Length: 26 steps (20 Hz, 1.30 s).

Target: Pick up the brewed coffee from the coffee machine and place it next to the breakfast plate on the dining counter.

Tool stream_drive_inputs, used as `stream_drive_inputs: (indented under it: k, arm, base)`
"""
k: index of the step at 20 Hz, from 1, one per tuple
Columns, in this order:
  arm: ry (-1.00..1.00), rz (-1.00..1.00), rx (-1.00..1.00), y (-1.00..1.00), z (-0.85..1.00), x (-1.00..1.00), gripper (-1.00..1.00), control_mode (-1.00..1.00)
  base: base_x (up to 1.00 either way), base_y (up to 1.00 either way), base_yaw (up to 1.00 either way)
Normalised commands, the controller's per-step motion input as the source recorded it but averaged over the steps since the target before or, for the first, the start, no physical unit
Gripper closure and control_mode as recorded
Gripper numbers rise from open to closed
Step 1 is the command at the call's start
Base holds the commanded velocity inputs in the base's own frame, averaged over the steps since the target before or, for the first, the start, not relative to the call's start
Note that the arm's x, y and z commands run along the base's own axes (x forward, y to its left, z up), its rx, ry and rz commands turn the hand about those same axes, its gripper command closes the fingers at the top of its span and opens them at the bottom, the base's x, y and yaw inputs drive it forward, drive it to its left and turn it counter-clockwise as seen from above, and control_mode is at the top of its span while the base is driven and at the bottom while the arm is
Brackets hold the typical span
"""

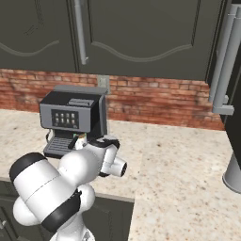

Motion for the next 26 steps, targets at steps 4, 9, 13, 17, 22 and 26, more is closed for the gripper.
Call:
stream_drive_inputs:
  k: [4,9,13,17,22,26]
  arm:
    - [0.0,-0.05,0.0,0.0,-0.01,0.0,-1.0,-1.0]
    - [0.0,-0.24,0.0,0.19,0.0,0.0,-1.0,-1.0]
    - [0.0,-0.23,0.0,0.21,0.0,0.0,-1.0,-1.0]
    - [0.14,-0.11,0.0,0.27,-0.09,-0.02,-1.0,-1.0]
    - [0.17,-0.05,0.0,0.32,-0.15,-0.07,-1.0,-1.0]
    - [0.12,0.0,0.0,0.28,-0.18,-0.09,-1.0,-1.0]
  base:
    - [0.0,0.0,0.0]
    - [0.0,0.0,0.0]
    - [0.0,0.0,0.0]
    - [0.0,0.0,0.0]
    - [0.0,0.0,0.0]
    - [0.0,0.0,0.0]
